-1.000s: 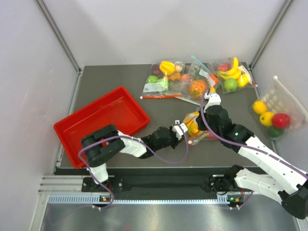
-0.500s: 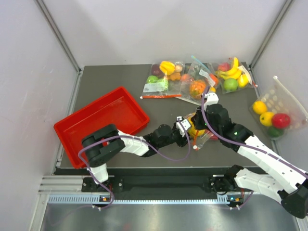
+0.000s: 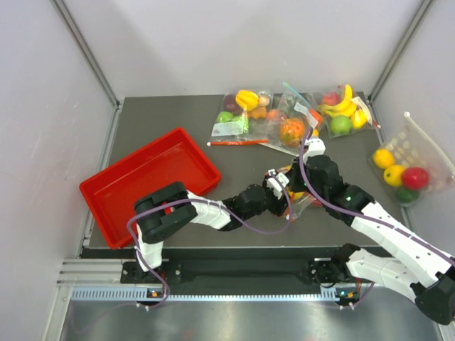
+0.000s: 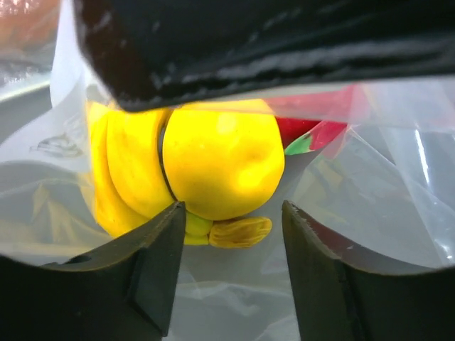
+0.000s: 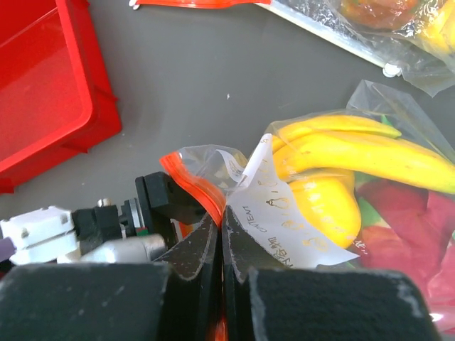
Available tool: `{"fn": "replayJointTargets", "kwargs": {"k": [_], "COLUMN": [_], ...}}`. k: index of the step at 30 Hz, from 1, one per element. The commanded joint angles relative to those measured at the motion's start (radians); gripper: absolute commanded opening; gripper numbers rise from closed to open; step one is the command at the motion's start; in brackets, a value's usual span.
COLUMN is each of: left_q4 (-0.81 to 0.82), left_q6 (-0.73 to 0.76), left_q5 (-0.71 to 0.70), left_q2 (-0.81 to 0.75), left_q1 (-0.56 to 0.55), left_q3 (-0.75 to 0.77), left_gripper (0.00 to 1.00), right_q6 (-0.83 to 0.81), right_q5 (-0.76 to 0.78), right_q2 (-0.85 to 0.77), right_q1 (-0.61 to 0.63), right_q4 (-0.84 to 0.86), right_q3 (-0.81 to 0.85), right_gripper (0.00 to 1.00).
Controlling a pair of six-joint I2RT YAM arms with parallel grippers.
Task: Open the zip-top bag and remove the fake food
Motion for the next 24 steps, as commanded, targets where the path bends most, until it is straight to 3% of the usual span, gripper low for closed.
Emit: {"fn": "replayJointTargets", "kwargs": {"k": [1, 5, 19, 22, 23, 24], "left_q4": [-0.076, -0.219, -0.366, -0.377, -0.382, -0.385], "left_q6": [-0.053, -0.103, -0.166, -0.166, -0.166, -0.166], "left_q5": [-0.071, -0.107, -0.222, -0.232, -0.232, -0.237], "left_q2": [-0.008, 0.027, 0.132, 0.147, 0.150, 0.155], "left_q1": [-0.005, -0.005, -0.010, -0.010, -0.010, -0.010], "left_q3": [0.040, 0.117, 0.255, 0.269, 0.275, 0.277], "left_gripper": [0.66, 0.68, 0.71, 0.66, 0.48, 0.40], "right_q6": [0.012, 0.016, 0.037, 0.042, 0.042, 0.042], "right_q5": [-0.032, -0.049, -0.105, -0.124, -0.124, -0.121], "right_q2": [-0.018, -0.013, -0.050, -0.047, -0.047, -0.047], "right_q1": [0.006, 0.006, 0.006, 0.008, 0.008, 0.008], "right_q4": [0.080, 0.083, 0.122, 0.135, 0.134, 0.135], "right_q3": [0.004, 0.007, -0.037, -0.050, -0.053, -0.056], "right_gripper": [0.01, 0.01, 0.02, 0.02, 0.02, 0.02]}}
